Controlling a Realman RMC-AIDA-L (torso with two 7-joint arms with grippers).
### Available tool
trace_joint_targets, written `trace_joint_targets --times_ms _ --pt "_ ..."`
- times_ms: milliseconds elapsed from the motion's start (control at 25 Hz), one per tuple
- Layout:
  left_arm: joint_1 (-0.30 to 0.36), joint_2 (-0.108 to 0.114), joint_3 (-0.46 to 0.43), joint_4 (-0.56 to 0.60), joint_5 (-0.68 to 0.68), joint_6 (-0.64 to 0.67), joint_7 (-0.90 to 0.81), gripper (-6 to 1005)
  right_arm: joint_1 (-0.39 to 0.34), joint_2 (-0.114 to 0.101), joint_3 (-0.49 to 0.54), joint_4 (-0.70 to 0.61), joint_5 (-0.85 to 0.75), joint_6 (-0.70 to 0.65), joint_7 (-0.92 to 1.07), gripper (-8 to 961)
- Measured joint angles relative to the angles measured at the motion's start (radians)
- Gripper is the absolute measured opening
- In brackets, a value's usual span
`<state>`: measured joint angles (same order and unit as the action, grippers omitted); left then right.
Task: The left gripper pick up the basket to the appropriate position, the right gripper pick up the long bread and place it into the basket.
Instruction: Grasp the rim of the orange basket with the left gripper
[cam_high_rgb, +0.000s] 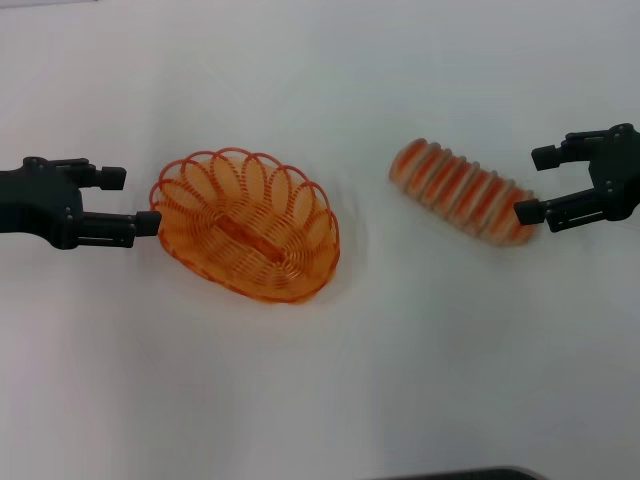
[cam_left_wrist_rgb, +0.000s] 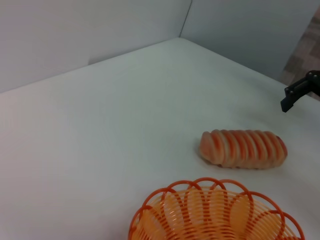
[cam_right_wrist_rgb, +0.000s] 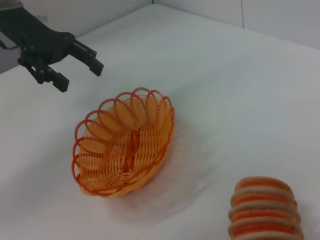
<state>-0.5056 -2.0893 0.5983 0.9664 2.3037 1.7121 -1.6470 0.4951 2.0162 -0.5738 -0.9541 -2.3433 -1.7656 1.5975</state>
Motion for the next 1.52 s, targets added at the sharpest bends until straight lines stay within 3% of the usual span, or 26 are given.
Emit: trace_joint_targets --times_ms 520,920,1200,1240,1520 --pt "-0.005 -0.009 -0.006 0.0 -0.006 -0.018 -0.013 871 0.005 0.001 -0.001 0.002 0.0 0.001 0.006 936" --pt "-0.076 -0.026 0.002 -0.002 0.001 -0.117 -0.286 872 0.012 -0.004 0.0 0.003 0.001 -0.005 0.019 936" --pt "-0.111 0.002 0.067 0.035 0.02 -0.114 -0.573 871 0.022 -0.01 -0.005 0.002 -0.001 -0.016 0.026 936" --pt "-0.127 0.021 0.104 0.051 0.036 -0.106 -0.688 871 0.024 -0.012 -0.005 0.001 -0.002 -0.019 0.027 936" --pt "-0.191 0.026 0.164 0.09 0.184 -0.078 -0.821 859 0.045 -0.021 -0.006 0.001 -0.004 -0.034 0.044 936"
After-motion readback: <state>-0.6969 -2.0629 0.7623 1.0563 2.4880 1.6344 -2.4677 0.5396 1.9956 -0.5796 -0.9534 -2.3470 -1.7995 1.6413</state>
